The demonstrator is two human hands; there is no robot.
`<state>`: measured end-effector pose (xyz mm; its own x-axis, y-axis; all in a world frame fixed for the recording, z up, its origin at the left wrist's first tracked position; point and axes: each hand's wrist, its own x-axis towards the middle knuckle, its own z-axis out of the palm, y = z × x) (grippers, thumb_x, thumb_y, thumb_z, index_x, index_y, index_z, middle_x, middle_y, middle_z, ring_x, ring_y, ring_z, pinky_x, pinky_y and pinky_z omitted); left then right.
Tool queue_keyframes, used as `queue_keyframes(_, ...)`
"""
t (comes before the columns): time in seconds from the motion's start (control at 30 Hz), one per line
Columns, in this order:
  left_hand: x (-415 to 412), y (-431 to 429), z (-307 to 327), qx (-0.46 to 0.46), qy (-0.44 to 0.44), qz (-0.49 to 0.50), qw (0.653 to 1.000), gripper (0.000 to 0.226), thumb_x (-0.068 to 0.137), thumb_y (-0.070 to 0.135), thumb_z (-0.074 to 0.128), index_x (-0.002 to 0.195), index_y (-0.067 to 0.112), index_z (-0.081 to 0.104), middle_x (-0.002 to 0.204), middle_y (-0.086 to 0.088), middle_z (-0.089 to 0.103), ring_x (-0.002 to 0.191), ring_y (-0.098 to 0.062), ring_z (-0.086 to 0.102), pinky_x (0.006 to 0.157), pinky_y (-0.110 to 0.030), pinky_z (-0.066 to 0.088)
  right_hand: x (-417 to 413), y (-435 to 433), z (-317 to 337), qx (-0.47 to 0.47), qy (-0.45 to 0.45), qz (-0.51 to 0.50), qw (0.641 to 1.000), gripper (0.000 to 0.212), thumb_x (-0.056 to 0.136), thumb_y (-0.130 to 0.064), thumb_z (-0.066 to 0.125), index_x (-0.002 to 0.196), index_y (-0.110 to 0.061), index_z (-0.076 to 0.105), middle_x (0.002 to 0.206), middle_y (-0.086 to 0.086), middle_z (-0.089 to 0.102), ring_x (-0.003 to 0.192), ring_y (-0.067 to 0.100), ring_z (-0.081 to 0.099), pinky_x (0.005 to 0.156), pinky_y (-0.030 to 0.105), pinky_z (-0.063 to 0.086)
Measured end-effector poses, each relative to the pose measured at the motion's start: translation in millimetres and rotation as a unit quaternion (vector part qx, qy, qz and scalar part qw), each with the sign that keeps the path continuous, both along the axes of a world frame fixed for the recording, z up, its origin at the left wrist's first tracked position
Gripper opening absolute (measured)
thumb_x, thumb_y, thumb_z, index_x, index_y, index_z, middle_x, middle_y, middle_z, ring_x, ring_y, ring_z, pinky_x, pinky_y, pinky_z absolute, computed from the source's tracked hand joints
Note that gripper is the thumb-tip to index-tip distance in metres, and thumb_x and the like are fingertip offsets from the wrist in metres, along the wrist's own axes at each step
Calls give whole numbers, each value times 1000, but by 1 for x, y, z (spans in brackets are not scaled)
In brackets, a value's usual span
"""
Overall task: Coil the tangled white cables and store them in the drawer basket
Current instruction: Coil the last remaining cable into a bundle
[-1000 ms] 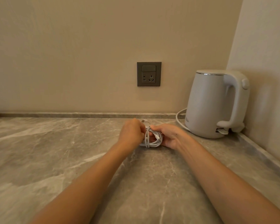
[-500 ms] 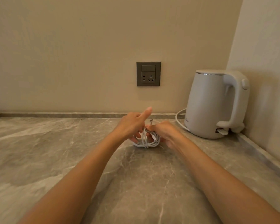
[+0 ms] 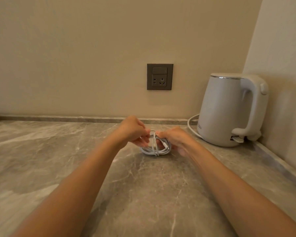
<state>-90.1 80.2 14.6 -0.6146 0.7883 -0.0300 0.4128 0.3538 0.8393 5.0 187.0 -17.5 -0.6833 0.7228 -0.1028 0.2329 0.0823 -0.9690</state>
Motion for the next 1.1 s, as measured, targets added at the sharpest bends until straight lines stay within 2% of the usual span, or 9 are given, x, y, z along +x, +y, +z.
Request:
queue_keyframes(0.1, 5, 2, -2, -57, 98, 1, 994, 19, 89, 16, 60, 87, -1, 70, 70, -10, 68, 38, -11, 54, 37, -16, 36, 2, 1, -2, -30, 16, 1, 999, 13, 89, -7, 59, 78, -3, 66, 70, 8, 67, 59, 14, 61, 60, 22, 50)
queue_keyframes(0.23, 8, 8, -6, -82, 205, 8, 975, 22, 89, 20, 59, 83, 3, 71, 46, -2, 58, 33, -8, 48, 38, -15, 40, -1, 2, -5, -29, 22, 1, 999, 12, 89, -7, 59, 84, -2, 68, 74, 9, 69, 62, 14, 63, 66, 25, 52)
queue_keyframes(0.3, 11, 10, -12, -73, 247, -2, 966, 21, 90, 12, 55, 77, 3, 69, 63, -11, 66, 44, -14, 57, 51, -20, 47, 0, 5, -7, -38, 22, -1, 999, 13, 90, -8, 58, 90, 1, 68, 77, 10, 69, 64, 15, 63, 66, 26, 51)
queue_keyframes(0.37, 15, 13, -18, -85, 275, -19, 958, 19, 87, 0, 50, 77, 3, 67, 83, -17, 68, 70, -27, 65, 65, -32, 52, 3, 9, -10, -61, 30, -7, 998, 14, 90, -8, 57, 94, 2, 67, 80, 11, 68, 66, 17, 63, 68, 29, 52)
queue_keyframes(0.43, 15, 13, -26, -87, 289, -34, 953, 24, 84, -3, 50, 85, 6, 72, 86, -18, 68, 81, -30, 64, 70, -35, 51, 3, 9, -12, -73, 34, -5, 997, 15, 90, -7, 58, 96, 4, 66, 82, 12, 69, 68, 18, 64, 72, 32, 53)
queue_keyframes(0.67, 13, 11, -23, -54, 306, -10, 950, 16, 78, -1, 54, 72, -4, 68, 77, -25, 66, 65, -28, 61, 59, -31, 47, -2, 8, -11, -50, 43, 8, 998, 17, 85, -6, 64, 97, 5, 68, 91, 17, 70, 71, 22, 65, 80, 37, 54)
queue_keyframes(0.9, 13, 9, -23, 13, 305, -7, 952, 16, 74, -10, 50, 75, -1, 64, 80, -18, 69, 80, -30, 66, 73, -38, 53, -5, 12, -15, -54, 46, -6, 997, 14, 83, -7, 66, 92, 4, 68, 86, 16, 70, 72, 23, 65, 83, 39, 54)
queue_keyframes(1.03, 13, 5, -24, 3, 318, -22, 948, 19, 78, 2, 50, 75, -5, 68, 76, -20, 69, 70, -28, 63, 67, -38, 51, -5, 12, -15, -49, 37, -10, 998, 7, 83, -8, 67, 84, -1, 68, 80, 12, 70, 73, 22, 65, 84, 39, 54)
queue_keyframes(1.1, 15, 5, -25, -7, 322, -41, 946, 24, 83, 12, 53, 75, -7, 67, 74, -22, 66, 62, -25, 54, 59, -35, 42, -7, 13, -15, -41, 33, -14, 999, 11, 82, -9, 67, 88, 1, 68, 82, 13, 70, 75, 23, 65, 85, 41, 53)
